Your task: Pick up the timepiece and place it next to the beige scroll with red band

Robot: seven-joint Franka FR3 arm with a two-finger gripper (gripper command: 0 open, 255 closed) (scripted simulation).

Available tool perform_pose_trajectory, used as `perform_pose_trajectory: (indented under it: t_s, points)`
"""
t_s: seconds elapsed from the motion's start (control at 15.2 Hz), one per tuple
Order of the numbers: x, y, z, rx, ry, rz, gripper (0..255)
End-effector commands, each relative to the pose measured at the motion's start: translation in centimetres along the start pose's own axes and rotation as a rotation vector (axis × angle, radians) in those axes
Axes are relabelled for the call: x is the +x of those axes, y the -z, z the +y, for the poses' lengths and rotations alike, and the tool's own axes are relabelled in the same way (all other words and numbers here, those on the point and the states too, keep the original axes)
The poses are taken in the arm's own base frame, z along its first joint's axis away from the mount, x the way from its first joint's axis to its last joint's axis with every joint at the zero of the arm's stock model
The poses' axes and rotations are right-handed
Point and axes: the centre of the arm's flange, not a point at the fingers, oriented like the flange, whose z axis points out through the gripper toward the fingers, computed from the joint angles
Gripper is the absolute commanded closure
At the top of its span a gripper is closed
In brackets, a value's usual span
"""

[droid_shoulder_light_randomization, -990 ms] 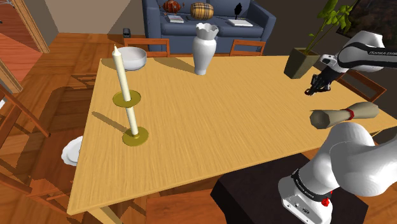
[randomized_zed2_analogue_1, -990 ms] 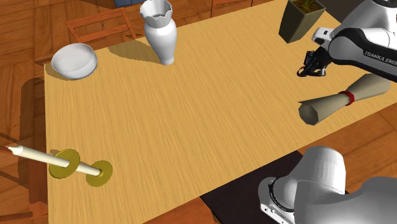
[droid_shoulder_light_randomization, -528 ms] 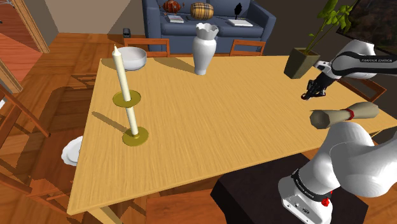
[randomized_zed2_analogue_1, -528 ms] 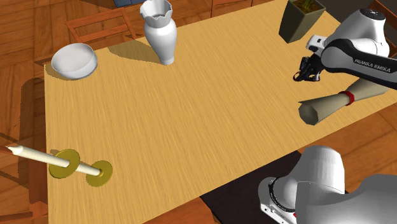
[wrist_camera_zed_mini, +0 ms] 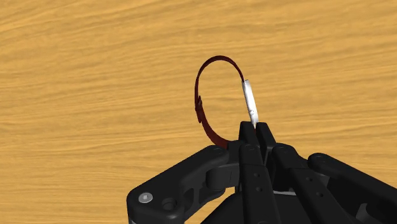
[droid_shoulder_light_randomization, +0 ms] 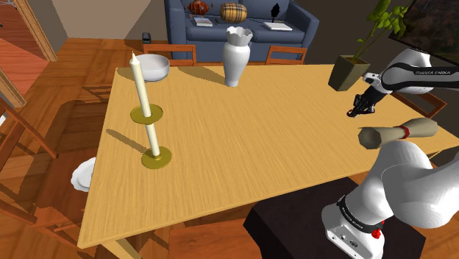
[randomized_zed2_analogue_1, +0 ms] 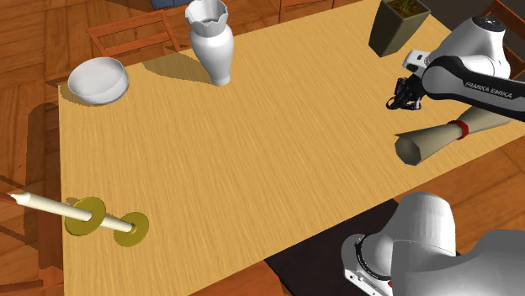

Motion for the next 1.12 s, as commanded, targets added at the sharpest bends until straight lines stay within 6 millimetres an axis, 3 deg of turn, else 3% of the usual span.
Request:
perform_pose_trajectory:
  t_s: [0.0,0.07,0.4,0.66,1.06]
  points:
    - [0.0,0.0,0.0,0.0,0.0,0.0,255]
    - [0.0,0.0,0.0,0.0,0.0,0.0,0]
    - [0.0,0.0,0.0,0.0,0.0,0.0,0]
    - [0.0,5.0,0.0,0.0,0.0,0.0,0]
    - [0.0,5.0,0.0,0.0,0.0,0.0,0]
